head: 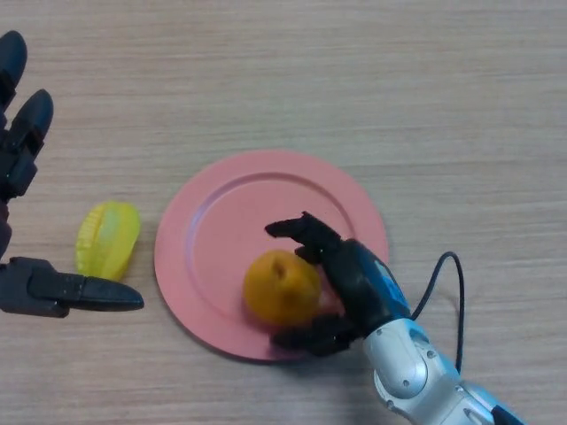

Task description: Pick up the yellow pear and place it on the plate

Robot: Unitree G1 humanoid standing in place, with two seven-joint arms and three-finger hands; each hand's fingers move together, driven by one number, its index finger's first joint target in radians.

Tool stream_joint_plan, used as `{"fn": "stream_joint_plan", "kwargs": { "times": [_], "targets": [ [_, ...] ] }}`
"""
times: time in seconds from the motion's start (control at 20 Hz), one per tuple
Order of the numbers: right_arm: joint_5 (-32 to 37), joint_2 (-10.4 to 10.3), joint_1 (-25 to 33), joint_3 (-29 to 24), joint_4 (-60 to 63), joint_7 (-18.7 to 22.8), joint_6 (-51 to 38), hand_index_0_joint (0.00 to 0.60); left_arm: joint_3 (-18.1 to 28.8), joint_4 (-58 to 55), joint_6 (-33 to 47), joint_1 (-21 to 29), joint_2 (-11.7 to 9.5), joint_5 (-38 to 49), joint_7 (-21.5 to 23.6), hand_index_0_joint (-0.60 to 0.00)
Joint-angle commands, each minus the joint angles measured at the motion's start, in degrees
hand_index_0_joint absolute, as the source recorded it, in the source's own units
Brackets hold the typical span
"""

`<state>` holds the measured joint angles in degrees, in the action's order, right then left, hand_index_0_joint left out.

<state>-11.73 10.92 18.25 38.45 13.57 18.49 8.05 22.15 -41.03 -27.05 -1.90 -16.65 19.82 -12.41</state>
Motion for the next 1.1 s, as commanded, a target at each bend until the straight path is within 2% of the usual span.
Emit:
{"fn": "stream_joint_plan", "kwargs": {
  "times": [0.05, 0.3, 0.55, 0.7, 0.85, 0.95, 1.1],
  "targets": [
    [-1.4, -0.03, 1.36, -4.81, -7.15, 0.08, -2.1, 0.0, 5.01, -3.34, 7.35, 1.31, -2.29, 0.27, -0.13, 0.0],
    [-3.37, -0.03, -0.2, -12.2, -18.03, -6.19, 0.12, 0.0, 4.82, -3.05, 7.59, 1.48, -2.33, -0.51, -0.96, 0.0],
    [-1.12, -0.03, -6.62, -21.84, -34.04, -15.65, 5.86, 0.0, 3.82, -1.83, 9.98, 1.85, -2.12, -0.99, -0.36, 0.0],
    [6.4, -0.03, -11.58, -25.75, -46.7, -17.64, 12.17, 0.0, 3.57, -1.5, 8.6, 1.94, -2.52, -0.65, -0.71, 0.0],
    [13.8, -0.03, -14.97, -32.38, -57.12, -19.1, 17.35, 0.0, 2.34, -3.05, 5.21, 2.31, -2.43, -0.86, -0.95, 0.0],
    [16.37, 0.29, -15.98, -36.22, -60.57, -19.72, 18.86, 0.0, 1.85, -2.37, 5.61, 2.49, -2.4, -1.36, -1.21, 0.0],
    [18.92, 1.12, -16.68, -38.81, -63.67, -20.22, 21.31, 0.0, 0.74, -2.05, 5.16, 2.84, -2.42, -2.38, -1.01, 0.0]
  ]
}}
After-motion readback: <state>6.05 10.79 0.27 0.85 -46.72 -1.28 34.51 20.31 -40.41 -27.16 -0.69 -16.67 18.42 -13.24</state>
